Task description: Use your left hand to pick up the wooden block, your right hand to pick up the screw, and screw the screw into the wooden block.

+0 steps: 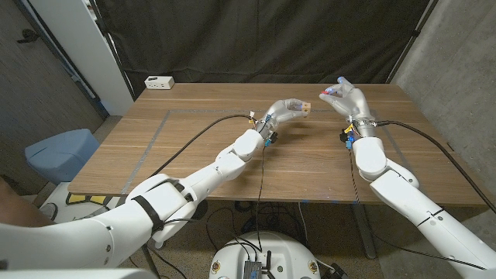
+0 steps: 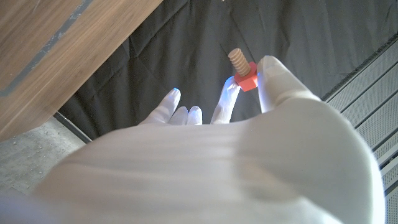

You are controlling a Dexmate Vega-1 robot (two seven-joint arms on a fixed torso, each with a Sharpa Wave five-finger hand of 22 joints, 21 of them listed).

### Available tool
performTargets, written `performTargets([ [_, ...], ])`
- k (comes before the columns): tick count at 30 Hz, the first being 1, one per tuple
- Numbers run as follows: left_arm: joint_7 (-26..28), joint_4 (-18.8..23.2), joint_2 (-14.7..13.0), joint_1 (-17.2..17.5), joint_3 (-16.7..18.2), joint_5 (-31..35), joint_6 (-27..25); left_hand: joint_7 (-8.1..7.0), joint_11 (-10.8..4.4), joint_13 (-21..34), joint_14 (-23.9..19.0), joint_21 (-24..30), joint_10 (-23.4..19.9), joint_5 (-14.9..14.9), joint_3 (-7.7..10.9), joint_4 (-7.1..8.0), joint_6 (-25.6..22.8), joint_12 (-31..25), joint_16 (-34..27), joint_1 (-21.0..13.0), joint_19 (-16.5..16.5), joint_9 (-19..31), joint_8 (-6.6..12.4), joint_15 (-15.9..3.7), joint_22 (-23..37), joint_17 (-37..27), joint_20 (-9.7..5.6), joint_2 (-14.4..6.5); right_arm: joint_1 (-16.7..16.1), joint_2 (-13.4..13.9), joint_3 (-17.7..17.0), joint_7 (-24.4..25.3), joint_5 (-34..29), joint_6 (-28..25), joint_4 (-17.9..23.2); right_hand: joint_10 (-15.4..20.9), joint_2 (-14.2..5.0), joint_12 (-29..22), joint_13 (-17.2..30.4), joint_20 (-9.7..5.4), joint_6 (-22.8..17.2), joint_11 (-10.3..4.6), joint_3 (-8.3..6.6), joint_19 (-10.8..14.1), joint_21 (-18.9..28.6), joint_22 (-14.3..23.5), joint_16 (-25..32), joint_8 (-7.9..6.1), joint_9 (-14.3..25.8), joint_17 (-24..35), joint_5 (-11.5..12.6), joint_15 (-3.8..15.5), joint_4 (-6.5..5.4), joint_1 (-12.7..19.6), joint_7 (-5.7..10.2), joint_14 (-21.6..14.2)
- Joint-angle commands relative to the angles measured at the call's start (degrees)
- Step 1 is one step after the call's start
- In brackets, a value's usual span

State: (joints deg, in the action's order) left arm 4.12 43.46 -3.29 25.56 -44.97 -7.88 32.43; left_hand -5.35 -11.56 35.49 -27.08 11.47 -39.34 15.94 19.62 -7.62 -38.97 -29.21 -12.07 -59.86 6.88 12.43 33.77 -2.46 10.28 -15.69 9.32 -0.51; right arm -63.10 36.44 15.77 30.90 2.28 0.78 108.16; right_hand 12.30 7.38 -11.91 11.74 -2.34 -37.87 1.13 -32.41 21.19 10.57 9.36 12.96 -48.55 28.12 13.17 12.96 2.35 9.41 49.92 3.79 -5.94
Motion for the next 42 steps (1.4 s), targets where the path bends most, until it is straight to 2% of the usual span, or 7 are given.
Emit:
performTargets([
  [1,-0.8,0.1,0.2,0.2,-0.1,-0.4,-0.1,-0.12,0.00,0.2,0.0,0.0,-0.2,0.6,0.52,-0.11,-0.4,-0.4,0.1,4.0,-0.1,0.3,0.44,-3.37,0.1,0.1,0.52,-5.8,1.7,-2.5,1.4,1.2,0.1,2.4,-2.4,0.6,-0.20,-0.1,0.2,-2.42,0.1,-0.21,-0.52,0.2,0.1,0.1,-0.2,-0.31,0.0,0.1,0.3,0.52,-0.04,-0.5,-0.31,-0.5],
  [13,-3.1,1.4,0.1,0.5,0.0,-1.9,-2.5,-0.24,-0.27,0.6,-0.4,0.0,-1.2,0.7,0.40,-0.39,-1.9,-1.0,-0.2,4.2,-0.1,0.5,1.16,-3.44,0.1,0.0,0.56,-5.5,3.1,-4.5,2.8,2.3,-0.5,4.6,-5.1,0.6,-0.30,-0.1,0.2,-2.46,0.5,-0.22,-0.58,0.2,0.1,0.1,-0.3,-0.25,-0.4,0.1,0.3,0.58,-0.09,-0.6,-0.51,-0.6],
  [16,-3.5,2.3,-0.1,0.7,0.0,-2.2,-3.6,-0.80,-0.65,0.8,-1.2,0.0,-2.4,0.6,-0.15,-0.86,-3.7,-1.6,-0.7,4.2,0.0,0.5,1.93,-4.35,0.1,-0.1,-0.43,-4.6,3.3,-5.1,3.0,2.9,-0.7,4.9,-5.6,0.7,-0.37,0.0,0.2,-2.47,0.5,-0.26,-0.56,0.2,0.1,0.1,-0.3,-0.28,-0.4,0.1,0.3,0.61,-0.17,-0.7,-0.41,-0.6],
  [23,-4.1,4.0,-0.5,1.1,0.2,-2.8,-5.6,-0.61,-0.64,1.1,-1.0,0.0,-2.4,0.6,-0.28,-0.80,-3.6,-1.7,-0.8,4.3,-0.1,0.4,1.92,-4.15,0.1,-0.2,-0.25,-4.8,3.9,-5.9,3.6,3.5,-1.1,6.5,-7.2,0.6,-0.47,0.1,0.2,-2.47,0.8,-0.45,-0.61,0.2,0.1,0.1,-0.3,-0.34,-0.6,0.2,0.4,0.64,-0.18,-0.8,-0.14,-0.6],
  [29,-4.5,4.7,-0.7,1.2,0.2,-3.2,-6.6,-1.42,-0.85,1.5,-2.2,0.1,-5.5,0.3,-1.38,-1.43,-7.5,-2.9,-1.4,4.1,0.2,0.3,3.49,-5.37,0.1,-0.2,-1.66,-3.0,4.2,-6.3,3.8,4.0,-1.6,7.1,-8.0,0.6,-0.68,0.1,0.2,-2.50,1.1,-0.50,-0.69,0.1,0.0,0.1,-0.4,-0.35,-0.6,0.2,0.4,0.63,-0.22,-0.8,-0.08,-0.5],
  [36,-4.5,4.9,-0.7,1.2,0.2,-3.4,-7.0,-1.05,-0.79,1.6,-2.1,0.1,-5.3,0.1,-1.58,-1.15,-6.6,-2.7,-1.5,4.0,0.1,0.1,3.07,-5.20,0.1,-0.4,-1.36,-3.3,4.2,-6.8,3.8,4.8,-1.8,7.2,-8.5,0.6,-0.80,0.1,0.2,-2.48,1.2,-0.40,-0.67,0.1,0.0,0.1,-0.4,-0.39,-0.8,0.2,0.5,0.76,-0.26,-0.9,-0.08,-0.4],
  [42,-4.2,5.3,-0.9,1.3,0.1,-3.1,-7.2,-1.37,-0.85,1.4,-2.7,0.1,-6.9,-0.3,-2.13,-1.46,-9.1,-3.0,-1.8,3.7,0.2,0.0,4.03,-5.76,0.1,-0.3,-2.02,-2.4,4.1,-6.9,3.9,5.0,-1.9,8.2,-9.3,0.6,-0.85,0.1,0.2,-2.50,1.2,-0.79,-0.64,0.1,0.0,0.1,-0.4,-0.50,-0.9,0.2,0.5,0.74,-0.23,-1.0,0.14,-0.5],
])
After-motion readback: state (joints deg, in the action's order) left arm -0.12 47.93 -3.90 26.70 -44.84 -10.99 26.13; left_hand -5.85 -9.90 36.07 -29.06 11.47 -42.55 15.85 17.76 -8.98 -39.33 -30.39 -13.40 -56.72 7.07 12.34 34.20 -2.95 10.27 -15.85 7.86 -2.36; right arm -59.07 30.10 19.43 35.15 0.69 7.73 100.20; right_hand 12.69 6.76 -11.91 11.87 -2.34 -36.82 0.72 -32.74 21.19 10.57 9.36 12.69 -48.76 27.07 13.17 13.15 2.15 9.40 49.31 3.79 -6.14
